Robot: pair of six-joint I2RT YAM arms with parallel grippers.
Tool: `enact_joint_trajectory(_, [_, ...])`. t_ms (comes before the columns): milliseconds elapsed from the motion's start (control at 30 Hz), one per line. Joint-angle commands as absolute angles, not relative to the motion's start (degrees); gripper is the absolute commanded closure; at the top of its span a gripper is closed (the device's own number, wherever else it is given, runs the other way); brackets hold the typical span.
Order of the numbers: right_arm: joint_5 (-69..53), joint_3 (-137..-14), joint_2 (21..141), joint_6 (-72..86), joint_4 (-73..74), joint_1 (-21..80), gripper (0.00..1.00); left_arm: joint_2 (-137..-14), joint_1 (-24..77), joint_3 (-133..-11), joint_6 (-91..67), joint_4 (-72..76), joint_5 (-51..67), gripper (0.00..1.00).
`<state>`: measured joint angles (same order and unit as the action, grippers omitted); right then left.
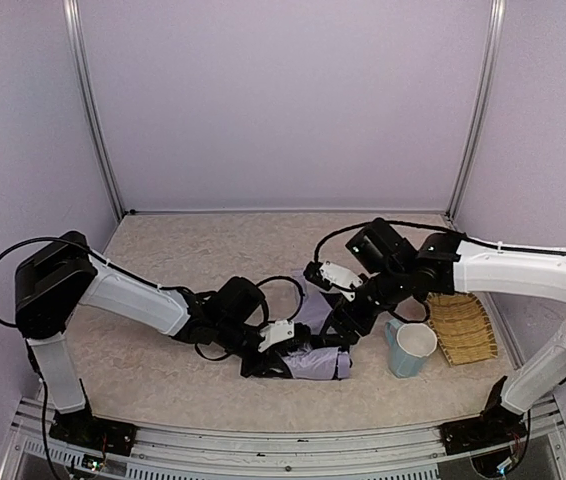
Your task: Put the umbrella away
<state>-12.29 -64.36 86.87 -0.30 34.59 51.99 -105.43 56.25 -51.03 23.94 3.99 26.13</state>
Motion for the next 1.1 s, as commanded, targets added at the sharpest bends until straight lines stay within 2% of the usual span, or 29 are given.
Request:
enact_joint_trajectory(0, [7.6,-59.8,81.1,-3.9,30.7,61.7,0.24,-114.3,50.2,-55.1,15.6,-10.8,36.6,1.00])
enact_joint_trajectory(100, [11.9,-55.9,80.8,-9.9,24.1,69.7,0.23,-116.3,49.3,-58.2,14.5,-14.3,37.7,1.00])
enact_joint_trajectory(200, [19.4,-55.0,85.3,-15.1,21.1,74.4,0.21,-117.4,48.4,-59.8,13.9,-16.4,39.3,1.00])
enact_joint_trajectory(300, [30.9,-55.4,92.1,-20.4,18.7,76.5,0.16,-118.4,48.0,-60.7,13.7,-17.4,40.4,1.00])
enact_joint_trajectory(400, [36.9,-55.0,96.2,-26.2,14.4,76.3,0.11,-119.5,48.0,-61.5,13.9,-18.5,41.2,1.00])
enact_joint_trajectory(500, [38.5,-54.1,96.3,-29.8,10.3,75.1,0.08,-120.1,48.0,-61.9,14.0,-19.2,41.7,1.00])
enact_joint_trajectory(600, [33.0,-53.0,96.0,-31.2,9.3,73.9,0.08,-120.1,48.0,-62.2,14.1,-19.5,42.0,1.00])
enact_joint_trajectory(833, [24.1,-52.7,100.5,-32.2,11.4,70.4,0.15,-120.2,47.9,-63.6,15.1,-21.7,42.7,1.00])
enact_joint_trajectory(1000, [22.6,-53.3,104.0,-32.6,11.5,67.2,0.29,-119.9,47.9,-63.9,15.6,-22.6,43.3,1.00])
enact_joint_trajectory(1067, [22.1,-53.6,104.8,-32.2,12.0,66.4,0.37,-119.6,47.9,-63.7,15.7,-22.7,43.7,1.00])
